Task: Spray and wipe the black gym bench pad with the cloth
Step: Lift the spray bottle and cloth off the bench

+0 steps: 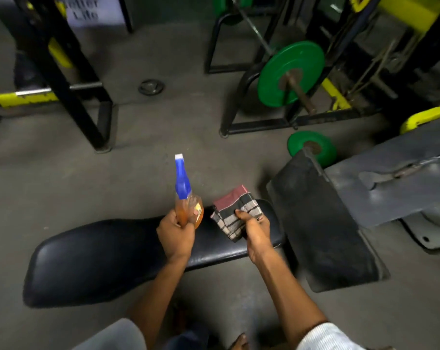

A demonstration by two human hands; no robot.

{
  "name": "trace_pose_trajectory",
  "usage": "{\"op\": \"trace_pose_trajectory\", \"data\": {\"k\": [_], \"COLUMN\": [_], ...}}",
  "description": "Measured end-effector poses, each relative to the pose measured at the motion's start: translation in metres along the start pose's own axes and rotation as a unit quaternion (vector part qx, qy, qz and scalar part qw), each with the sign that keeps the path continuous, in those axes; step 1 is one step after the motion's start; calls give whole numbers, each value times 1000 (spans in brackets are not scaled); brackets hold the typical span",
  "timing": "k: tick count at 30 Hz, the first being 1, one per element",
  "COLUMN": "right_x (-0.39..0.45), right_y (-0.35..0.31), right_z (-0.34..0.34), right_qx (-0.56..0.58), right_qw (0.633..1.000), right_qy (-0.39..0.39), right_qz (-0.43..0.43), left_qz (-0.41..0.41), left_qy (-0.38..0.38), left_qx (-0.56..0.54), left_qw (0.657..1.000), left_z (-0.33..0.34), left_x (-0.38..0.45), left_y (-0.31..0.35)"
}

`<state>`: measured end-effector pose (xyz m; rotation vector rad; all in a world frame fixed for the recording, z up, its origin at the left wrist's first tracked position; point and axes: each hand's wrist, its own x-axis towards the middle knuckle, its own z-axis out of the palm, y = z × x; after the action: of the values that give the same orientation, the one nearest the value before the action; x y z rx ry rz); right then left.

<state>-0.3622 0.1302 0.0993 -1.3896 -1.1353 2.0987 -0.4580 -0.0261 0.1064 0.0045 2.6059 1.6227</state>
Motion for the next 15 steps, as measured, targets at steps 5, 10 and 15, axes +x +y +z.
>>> {"op": "trace_pose_trajectory", "data": {"k": [5,10,15], "right_x": [-25,-46,-77], "right_y": [-25,-43,-46], "right_z": [-52,-100,-147], "right_qx": [18,87,142], "right_qw": [998,988,968], "right_qy": [55,121,196], "right_qz": [-30,-42,-66], "left_qz": [33,70,112], "left_qy": [-63,-146,-238], "left_qx": [29,24,8], "left_qw": [997,987,965], "left_z": [16,44,77], "left_x": [-33,-58,-92], "left_y": [29,62,94]}}
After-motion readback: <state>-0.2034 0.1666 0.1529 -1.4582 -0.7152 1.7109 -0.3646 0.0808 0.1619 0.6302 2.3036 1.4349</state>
